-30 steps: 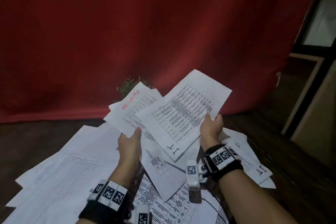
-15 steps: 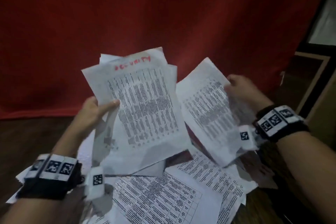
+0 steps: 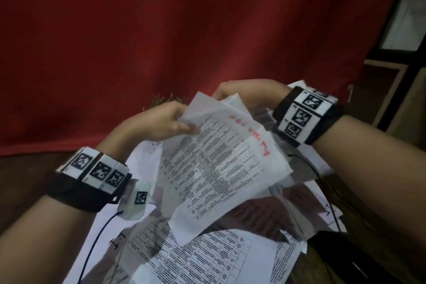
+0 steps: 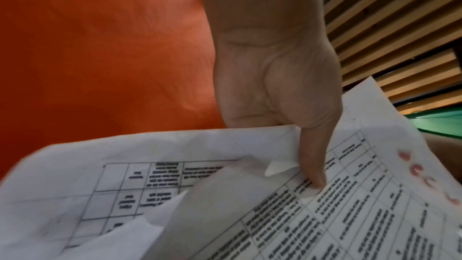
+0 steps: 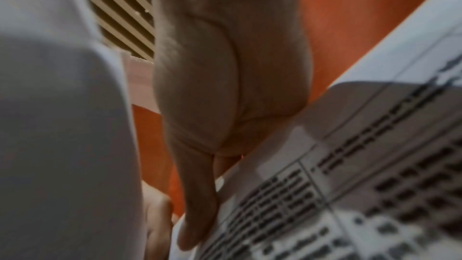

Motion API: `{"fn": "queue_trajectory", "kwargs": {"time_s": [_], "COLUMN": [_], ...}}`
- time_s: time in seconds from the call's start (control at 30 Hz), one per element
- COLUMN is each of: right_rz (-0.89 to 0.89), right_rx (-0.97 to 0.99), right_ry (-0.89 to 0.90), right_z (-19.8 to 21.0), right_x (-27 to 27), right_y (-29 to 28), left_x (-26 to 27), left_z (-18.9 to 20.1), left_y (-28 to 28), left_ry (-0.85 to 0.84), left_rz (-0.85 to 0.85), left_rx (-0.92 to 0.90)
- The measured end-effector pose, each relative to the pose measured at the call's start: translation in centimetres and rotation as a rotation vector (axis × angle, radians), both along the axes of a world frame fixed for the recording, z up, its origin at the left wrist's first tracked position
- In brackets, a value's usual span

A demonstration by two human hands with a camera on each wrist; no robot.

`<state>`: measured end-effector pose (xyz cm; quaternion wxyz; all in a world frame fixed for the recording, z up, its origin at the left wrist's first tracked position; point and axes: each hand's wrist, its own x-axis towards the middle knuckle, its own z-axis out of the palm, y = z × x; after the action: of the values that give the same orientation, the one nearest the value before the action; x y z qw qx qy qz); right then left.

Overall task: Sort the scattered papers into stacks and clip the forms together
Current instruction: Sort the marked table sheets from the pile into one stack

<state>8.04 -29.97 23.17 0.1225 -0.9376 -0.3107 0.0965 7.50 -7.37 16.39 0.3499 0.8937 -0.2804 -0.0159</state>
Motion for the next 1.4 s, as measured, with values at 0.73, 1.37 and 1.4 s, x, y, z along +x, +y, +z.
{"fn": "queue_trajectory", "kwargs": {"time_s": [0.73,1.37,1.4], "right_rz": [-0.129,-0.473,-0.478], "right_rx": [0.503,1.279,1.254], "right_ry": [-0.211,-0.044,-0.011], "right_z": [1.0,-14.1,-14.9], "right_x": [-1.5,-1.0,-1.0], "right_y": [-7.6,-3.1,-3.2], "left_x": [0.0,2.0,1.8], "left_z": [-2.1,-7.7,-8.4], "left_y": [0.0,0.2,0.3], "left_ry": [-0.041,-0.108,-0.070], "left_rz": [0.038,0.397,0.394], "left_rx": [-0.321,-0.971,-0.956]}}
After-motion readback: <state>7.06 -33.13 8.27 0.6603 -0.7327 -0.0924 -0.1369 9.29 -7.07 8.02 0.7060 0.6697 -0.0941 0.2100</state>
